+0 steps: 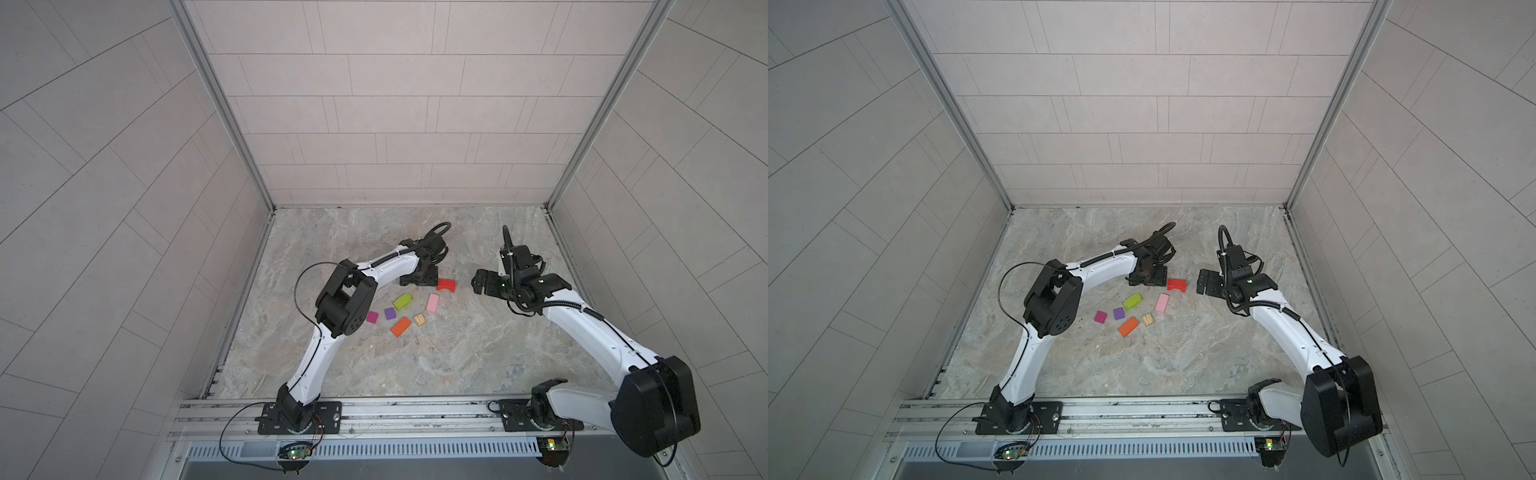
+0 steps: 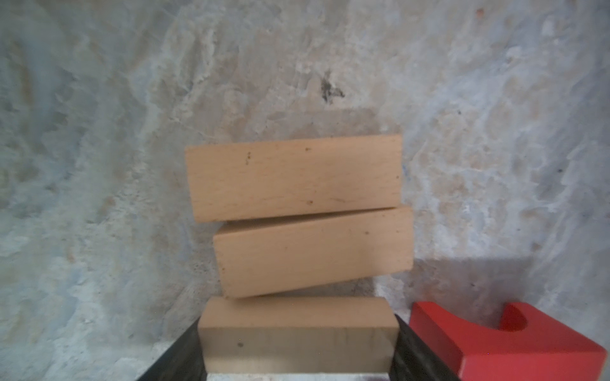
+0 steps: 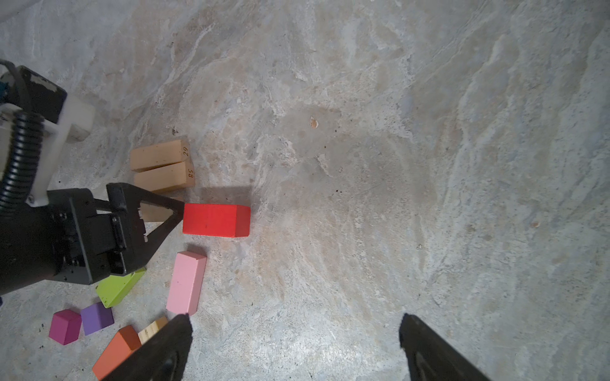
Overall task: Build the wood block tower
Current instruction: 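Carry the plank with the left gripper toward the planks while the right arm withdraws, then lower the plank beside the two planks and open the left gripper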
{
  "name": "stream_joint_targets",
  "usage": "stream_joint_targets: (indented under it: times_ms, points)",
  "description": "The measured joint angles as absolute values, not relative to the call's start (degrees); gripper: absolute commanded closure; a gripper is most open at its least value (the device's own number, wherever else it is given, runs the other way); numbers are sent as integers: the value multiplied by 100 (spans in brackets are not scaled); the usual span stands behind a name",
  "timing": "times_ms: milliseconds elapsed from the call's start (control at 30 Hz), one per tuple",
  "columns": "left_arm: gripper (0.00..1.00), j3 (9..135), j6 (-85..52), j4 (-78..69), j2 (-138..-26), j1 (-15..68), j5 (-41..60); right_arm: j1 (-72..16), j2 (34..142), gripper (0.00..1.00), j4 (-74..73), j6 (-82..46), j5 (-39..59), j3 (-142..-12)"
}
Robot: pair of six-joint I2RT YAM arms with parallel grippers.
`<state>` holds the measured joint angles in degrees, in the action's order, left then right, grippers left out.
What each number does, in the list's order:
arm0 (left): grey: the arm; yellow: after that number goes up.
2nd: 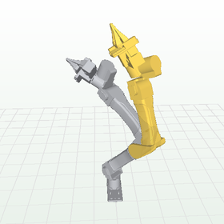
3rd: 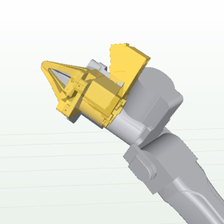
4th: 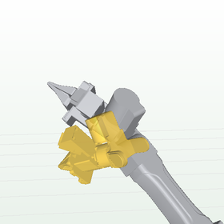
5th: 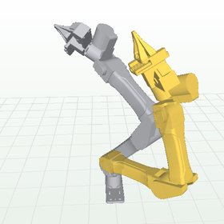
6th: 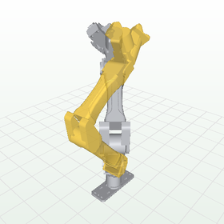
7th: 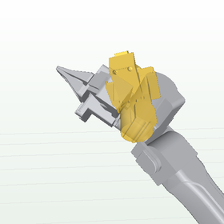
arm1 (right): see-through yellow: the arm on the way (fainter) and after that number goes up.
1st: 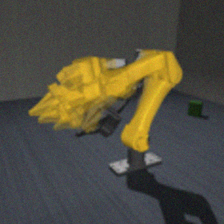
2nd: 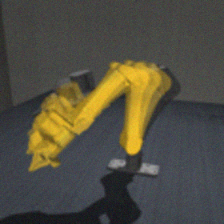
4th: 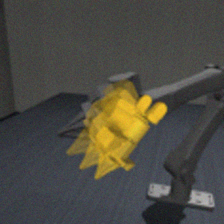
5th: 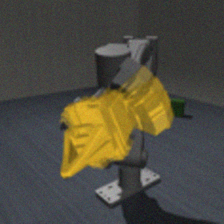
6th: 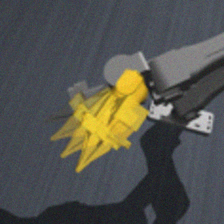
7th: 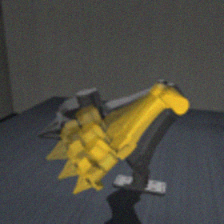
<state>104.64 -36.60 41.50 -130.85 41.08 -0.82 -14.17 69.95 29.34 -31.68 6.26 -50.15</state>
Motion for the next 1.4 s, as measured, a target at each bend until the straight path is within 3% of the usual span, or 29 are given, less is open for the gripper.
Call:
stream_joint_targets:
  times_ms: [1033, 1400]
  points:
    - [6, 10584, -3760, 4230, -13161, 4106, -104, -1380, 6995, 1, 2941, -3105, 746, -4952]
    - [3, 10582, -3721, 4329, -13089, 4106, -54, -1380, 7015, 1, 2963, -3048, 836, -4982]
